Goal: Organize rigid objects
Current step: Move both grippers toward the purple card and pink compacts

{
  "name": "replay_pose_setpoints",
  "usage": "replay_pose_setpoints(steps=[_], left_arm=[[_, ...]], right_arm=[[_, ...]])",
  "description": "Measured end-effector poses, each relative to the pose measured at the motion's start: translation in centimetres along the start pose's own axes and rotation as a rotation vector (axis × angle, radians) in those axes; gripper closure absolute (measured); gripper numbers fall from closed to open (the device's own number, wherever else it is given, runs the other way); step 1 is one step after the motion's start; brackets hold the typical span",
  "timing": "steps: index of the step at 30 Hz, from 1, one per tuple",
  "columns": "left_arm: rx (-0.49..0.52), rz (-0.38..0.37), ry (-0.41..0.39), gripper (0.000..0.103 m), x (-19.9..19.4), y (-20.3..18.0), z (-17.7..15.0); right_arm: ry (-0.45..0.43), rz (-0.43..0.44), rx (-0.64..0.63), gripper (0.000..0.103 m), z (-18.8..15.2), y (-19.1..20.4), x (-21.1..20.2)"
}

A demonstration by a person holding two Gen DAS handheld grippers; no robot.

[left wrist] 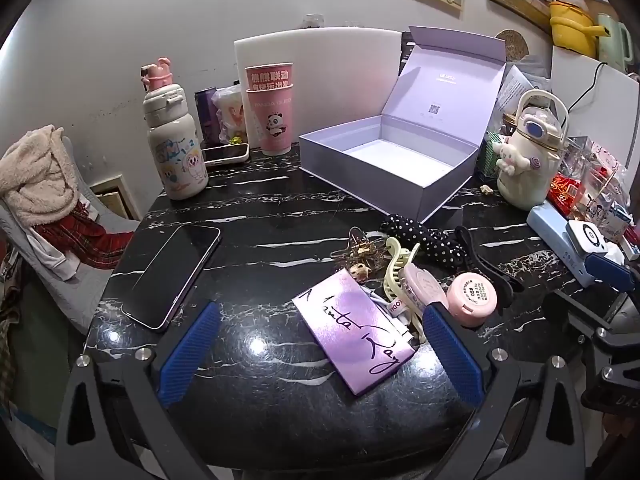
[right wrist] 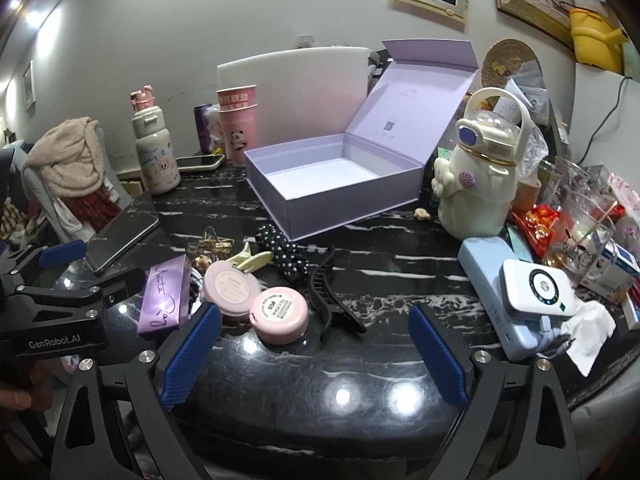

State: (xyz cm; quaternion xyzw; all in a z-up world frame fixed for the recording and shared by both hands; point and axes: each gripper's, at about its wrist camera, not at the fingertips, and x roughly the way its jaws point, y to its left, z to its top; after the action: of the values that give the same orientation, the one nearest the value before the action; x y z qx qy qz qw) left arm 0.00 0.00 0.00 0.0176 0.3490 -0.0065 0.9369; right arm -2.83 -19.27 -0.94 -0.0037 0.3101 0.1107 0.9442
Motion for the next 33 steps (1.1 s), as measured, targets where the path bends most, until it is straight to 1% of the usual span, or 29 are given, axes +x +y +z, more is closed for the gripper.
replay_pose_setpoints(steps=[18, 26, 30, 32, 33], left_arm=[[0.003, 0.006, -0.004, 0.0, -0.53, -0.16, 0.19], [0.016, 0.024, -0.016, 0.0, -0.89, 0.06, 0.46], [0.023, 0.037, -0.009, 0.0, -0.91, 0.04, 0.67], [0.025, 0.05, 0.006, 0.0, -0.85, 0.18, 0.76], [0.018, 0.044, 0.016, 0.0, -0.83, 0.36, 0.8]], right_arm=[[-0.012, 0.007, -0.004, 0.01, 0.07, 0.17, -0.33], [-0.015, 0.007, -0.005, 0.009, 0.16, 0.19, -0.47], [-0.016, 0.002, -0.011, 0.009, 0.2, 0.2, -0.63], [-0.016, 0.004, -0.012, 0.009, 0.22, 0.23, -0.68], [-0.016, 0.005, -0.013, 0.009, 0.25, 0.23, -0.69]])
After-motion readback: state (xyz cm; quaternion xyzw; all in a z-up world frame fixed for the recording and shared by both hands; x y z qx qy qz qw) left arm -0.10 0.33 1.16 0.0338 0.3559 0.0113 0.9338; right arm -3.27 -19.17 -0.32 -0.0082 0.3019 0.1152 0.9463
